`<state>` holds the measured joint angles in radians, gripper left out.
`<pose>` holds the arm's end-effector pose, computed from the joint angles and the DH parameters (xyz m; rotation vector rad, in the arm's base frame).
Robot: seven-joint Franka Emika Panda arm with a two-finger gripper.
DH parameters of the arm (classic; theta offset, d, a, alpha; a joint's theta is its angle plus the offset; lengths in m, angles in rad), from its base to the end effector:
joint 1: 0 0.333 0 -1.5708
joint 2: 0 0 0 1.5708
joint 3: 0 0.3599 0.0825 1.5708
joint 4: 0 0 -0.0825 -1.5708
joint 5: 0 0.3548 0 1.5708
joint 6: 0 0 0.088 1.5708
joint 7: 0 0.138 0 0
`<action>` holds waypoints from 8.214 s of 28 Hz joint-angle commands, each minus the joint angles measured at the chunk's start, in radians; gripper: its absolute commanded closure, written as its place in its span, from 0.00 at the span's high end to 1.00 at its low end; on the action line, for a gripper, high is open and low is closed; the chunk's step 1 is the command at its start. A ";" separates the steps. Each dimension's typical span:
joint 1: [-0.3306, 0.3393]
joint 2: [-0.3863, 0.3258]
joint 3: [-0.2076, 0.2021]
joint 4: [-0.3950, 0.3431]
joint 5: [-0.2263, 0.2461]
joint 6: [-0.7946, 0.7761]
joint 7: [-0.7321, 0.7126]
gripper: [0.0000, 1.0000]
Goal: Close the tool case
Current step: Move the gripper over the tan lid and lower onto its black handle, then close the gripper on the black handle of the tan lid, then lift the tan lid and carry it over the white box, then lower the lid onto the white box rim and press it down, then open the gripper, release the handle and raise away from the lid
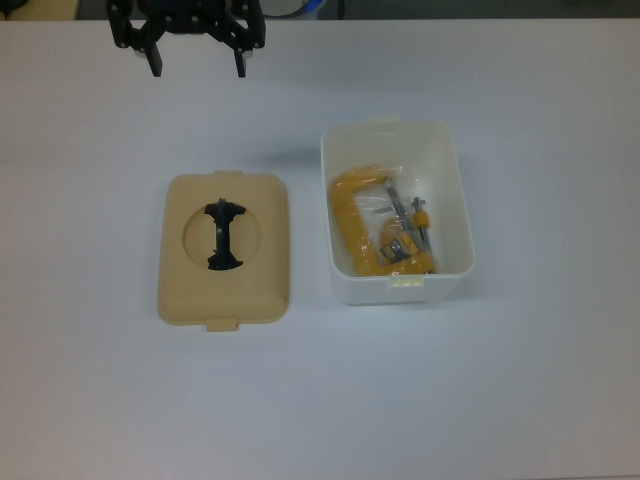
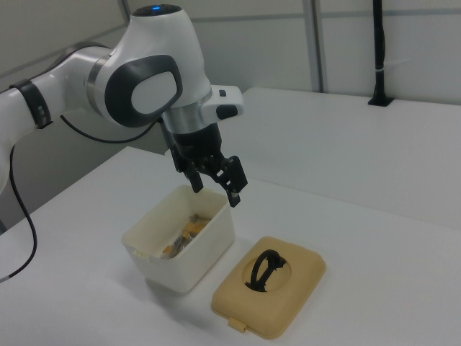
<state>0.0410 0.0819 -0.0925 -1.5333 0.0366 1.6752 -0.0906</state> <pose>0.5654 -0.0221 0.6194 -3.1149 -0.0575 -0.0970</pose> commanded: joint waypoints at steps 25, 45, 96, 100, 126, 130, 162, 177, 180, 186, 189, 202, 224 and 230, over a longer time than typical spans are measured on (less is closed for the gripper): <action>0.016 0.093 -0.004 -0.125 -0.017 0.397 0.034 1.00; 0.020 0.120 0.000 -0.248 -0.063 0.414 0.100 1.00; 0.028 0.291 0.000 -0.171 -0.052 0.477 -0.041 0.25; 0.030 0.291 0.000 -0.172 -0.052 0.477 -0.038 0.14; -0.098 0.101 -0.010 -0.004 0.025 0.178 -0.087 0.00; -0.082 0.082 0.008 -0.004 0.040 0.129 -0.075 0.00; 0.289 0.096 0.033 -0.016 -0.017 0.195 0.230 0.00; 0.296 0.145 0.079 -0.021 -0.052 0.245 0.334 0.00; 0.296 0.145 0.083 -0.021 -0.050 0.244 0.339 0.00; 0.296 0.145 0.089 -0.025 -0.052 0.245 0.354 0.00; 0.296 0.145 0.089 -0.025 -0.052 0.245 0.353 0.00; 0.295 0.145 0.089 -0.025 -0.055 0.242 0.364 1.00; 0.235 0.081 0.071 -0.018 -0.058 0.190 0.341 1.00; 0.116 0.030 0.071 -0.016 -0.044 0.164 0.249 1.00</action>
<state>0.2440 0.1712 -0.0180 -1.5342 -0.0130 1.8775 0.2288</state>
